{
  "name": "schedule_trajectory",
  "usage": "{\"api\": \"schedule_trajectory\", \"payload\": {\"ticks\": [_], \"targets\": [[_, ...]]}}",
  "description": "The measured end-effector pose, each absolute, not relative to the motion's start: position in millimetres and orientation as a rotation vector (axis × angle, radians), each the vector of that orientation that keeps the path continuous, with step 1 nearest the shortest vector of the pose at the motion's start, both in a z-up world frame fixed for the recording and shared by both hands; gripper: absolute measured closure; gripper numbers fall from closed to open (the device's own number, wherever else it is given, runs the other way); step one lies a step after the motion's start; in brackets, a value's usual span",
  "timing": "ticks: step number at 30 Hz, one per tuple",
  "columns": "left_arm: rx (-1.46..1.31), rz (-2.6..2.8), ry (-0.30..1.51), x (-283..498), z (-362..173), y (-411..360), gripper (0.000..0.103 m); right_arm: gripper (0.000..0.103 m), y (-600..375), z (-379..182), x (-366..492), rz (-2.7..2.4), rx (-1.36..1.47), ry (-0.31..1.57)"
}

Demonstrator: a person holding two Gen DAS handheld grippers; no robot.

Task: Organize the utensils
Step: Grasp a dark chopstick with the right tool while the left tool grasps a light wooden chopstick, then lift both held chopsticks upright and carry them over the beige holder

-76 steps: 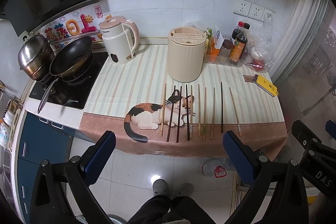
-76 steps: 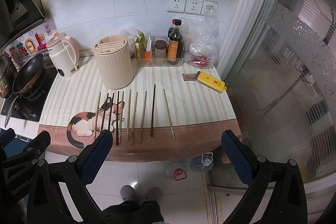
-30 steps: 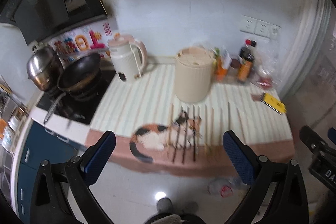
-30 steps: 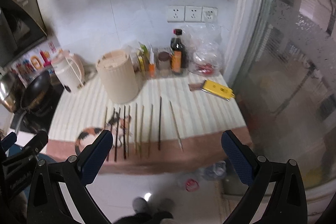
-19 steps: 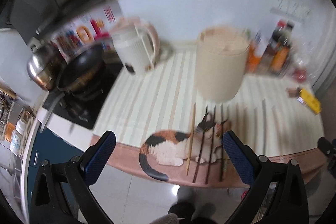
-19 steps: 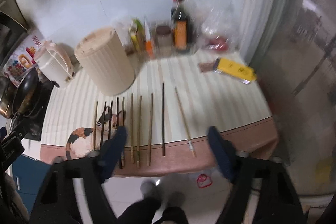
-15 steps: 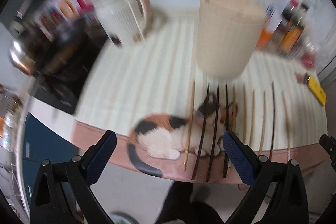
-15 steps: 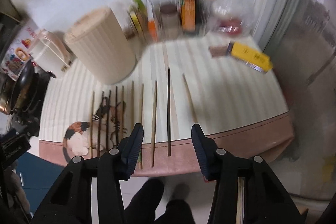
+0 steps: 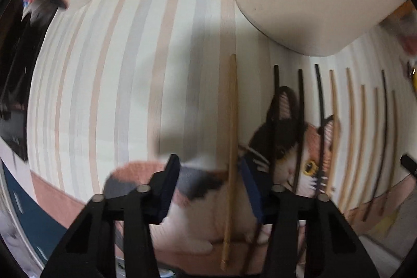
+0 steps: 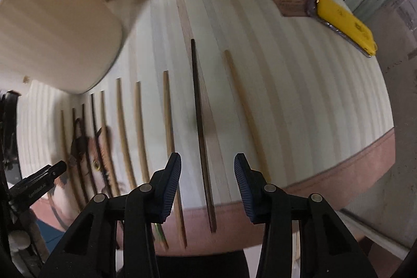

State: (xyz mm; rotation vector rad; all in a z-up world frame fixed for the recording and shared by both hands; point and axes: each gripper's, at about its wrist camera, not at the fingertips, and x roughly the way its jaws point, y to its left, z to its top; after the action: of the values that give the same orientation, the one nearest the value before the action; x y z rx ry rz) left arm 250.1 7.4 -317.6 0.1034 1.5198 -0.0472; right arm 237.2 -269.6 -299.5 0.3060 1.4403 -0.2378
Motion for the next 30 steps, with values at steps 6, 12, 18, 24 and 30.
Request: {"api": "schedule_trajectory", "payload": {"ticks": [6, 12, 18, 24, 30], "targets": [[0.056, -0.054, 1.515, 251, -311, 16, 0.098, 0.058, -269, -332, 266, -0.297, 0.263, 1.512], [0.022, -0.066, 1.529, 260, -299, 34, 0.099, 0.083, -268, -348, 283, -0.318, 0.215, 1.524], [-0.029, -0.082, 1.578, 257, -285, 56, 0.098, 0.097, -251, -351, 282, -0.245, 0.219, 1.59], [0.037, -0.111, 1.575, 230, -276, 53, 0.09, 0.097, -237, -354, 275, -0.171, 0.18, 1.625], [0.092, -0.076, 1.597, 214, -271, 50, 0.09, 0.096, -245, -373, 293, -0.157, 0.148, 1.643]]}}
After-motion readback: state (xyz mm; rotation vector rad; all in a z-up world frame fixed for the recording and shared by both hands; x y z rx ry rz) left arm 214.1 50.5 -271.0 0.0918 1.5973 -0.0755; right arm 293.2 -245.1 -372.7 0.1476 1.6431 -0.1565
